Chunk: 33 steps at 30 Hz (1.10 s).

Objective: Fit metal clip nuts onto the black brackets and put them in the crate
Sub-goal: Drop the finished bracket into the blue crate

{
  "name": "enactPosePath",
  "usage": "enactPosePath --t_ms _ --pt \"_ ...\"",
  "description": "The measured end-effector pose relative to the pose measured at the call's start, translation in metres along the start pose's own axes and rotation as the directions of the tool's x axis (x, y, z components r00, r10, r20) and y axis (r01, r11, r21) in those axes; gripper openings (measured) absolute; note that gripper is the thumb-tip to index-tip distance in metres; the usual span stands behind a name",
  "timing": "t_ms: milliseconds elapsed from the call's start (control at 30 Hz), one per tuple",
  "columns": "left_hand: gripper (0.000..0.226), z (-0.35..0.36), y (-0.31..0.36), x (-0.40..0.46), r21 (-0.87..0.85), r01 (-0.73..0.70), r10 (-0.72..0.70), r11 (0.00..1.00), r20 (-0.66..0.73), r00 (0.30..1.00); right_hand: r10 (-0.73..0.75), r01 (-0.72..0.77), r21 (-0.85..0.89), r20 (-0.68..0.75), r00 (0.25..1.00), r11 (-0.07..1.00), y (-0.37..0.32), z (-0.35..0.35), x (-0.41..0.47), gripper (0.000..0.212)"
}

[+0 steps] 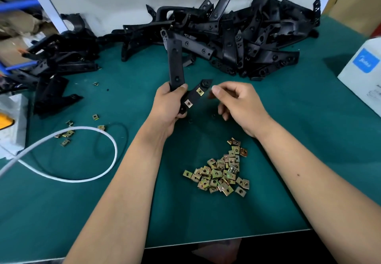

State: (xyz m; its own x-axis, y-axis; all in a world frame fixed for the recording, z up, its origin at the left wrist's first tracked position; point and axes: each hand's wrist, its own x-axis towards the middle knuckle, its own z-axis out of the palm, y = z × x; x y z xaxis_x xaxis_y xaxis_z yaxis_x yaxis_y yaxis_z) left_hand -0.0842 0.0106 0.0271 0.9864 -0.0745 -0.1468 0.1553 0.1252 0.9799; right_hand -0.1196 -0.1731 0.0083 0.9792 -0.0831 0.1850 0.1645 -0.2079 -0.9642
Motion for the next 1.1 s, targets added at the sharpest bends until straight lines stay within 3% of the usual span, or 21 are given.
enactPosePath --t_ms 33,133,200,400,567,633,700,733,767,833,900,1033,1100 --pt "0.02 0.0 0.0 -0.001 0.014 0.003 -0.003 1.0 -0.006 1.0 -0.006 0.006 -0.012 0.002 1.0 1.0 -0.002 -0.002 -0.001 0.014" --pt "0.018 0.002 -0.002 -0.003 0.104 0.009 -0.01 0.995 0.015 1.0 -0.15 0.171 -0.273 0.096 0.984 0.947 -0.009 -0.015 -0.007 0.051" --pt "0.015 0.009 -0.002 -0.006 0.171 0.008 -0.02 0.985 0.071 0.997 -0.233 0.283 -0.394 0.17 0.957 0.875 -0.014 -0.024 -0.014 0.06" --pt "0.021 0.06 0.018 -0.019 0.353 -0.003 -0.076 0.936 0.21 0.975 -0.313 0.332 -0.596 0.139 0.94 0.731 -0.028 -0.058 -0.045 0.03" --pt "0.034 0.147 0.034 -0.04 0.336 -0.061 -0.062 0.94 0.343 0.937 -0.43 0.257 -0.66 -0.112 0.896 0.706 -0.029 -0.122 -0.092 0.024" --pt "0.034 0.194 0.032 -0.059 0.296 -0.081 -0.055 0.952 0.424 0.904 -0.366 0.157 -0.558 -0.284 0.886 0.815 -0.026 -0.155 -0.12 0.028" --pt "0.034 0.241 0.023 -0.085 0.247 -0.095 -0.042 0.964 0.497 0.867 -0.203 0.103 -0.224 -0.487 0.849 0.969 -0.017 -0.183 -0.151 0.044" --pt "0.032 0.263 0.016 -0.099 0.22 -0.097 -0.036 0.971 0.533 0.845 -0.112 0.143 0.006 -0.583 0.805 0.99 -0.013 -0.194 -0.165 0.045" --pt "0.03 0.283 0.008 -0.115 0.207 -0.099 -0.038 0.973 0.569 0.822 -0.014 0.22 0.231 -0.658 0.753 0.948 -0.01 -0.204 -0.179 0.04" --pt "0.023 0.327 -0.013 -0.152 0.238 -0.132 -0.064 0.962 0.669 0.741 0.179 0.369 0.559 -0.696 0.695 0.743 -0.002 -0.227 -0.212 0.038" --pt "0.017 0.365 -0.04 -0.191 0.316 -0.208 -0.119 0.926 0.764 0.634 0.264 0.416 0.653 -0.687 0.677 0.633 0.007 -0.254 -0.252 0.046" --pt "0.019 0.405 -0.099 -0.255 0.468 -0.225 -0.373 0.854 0.854 0.361 0.368 0.359 0.635 -0.726 0.581 0.684 0.037 -0.3 -0.339 0.037" --pt "0.02 0.409 -0.126 -0.269 0.569 -0.239 -0.503 0.787 0.816 0.286 0.488 0.329 0.665 -0.73 0.479 0.671 0.061 -0.311 -0.377 0.031"
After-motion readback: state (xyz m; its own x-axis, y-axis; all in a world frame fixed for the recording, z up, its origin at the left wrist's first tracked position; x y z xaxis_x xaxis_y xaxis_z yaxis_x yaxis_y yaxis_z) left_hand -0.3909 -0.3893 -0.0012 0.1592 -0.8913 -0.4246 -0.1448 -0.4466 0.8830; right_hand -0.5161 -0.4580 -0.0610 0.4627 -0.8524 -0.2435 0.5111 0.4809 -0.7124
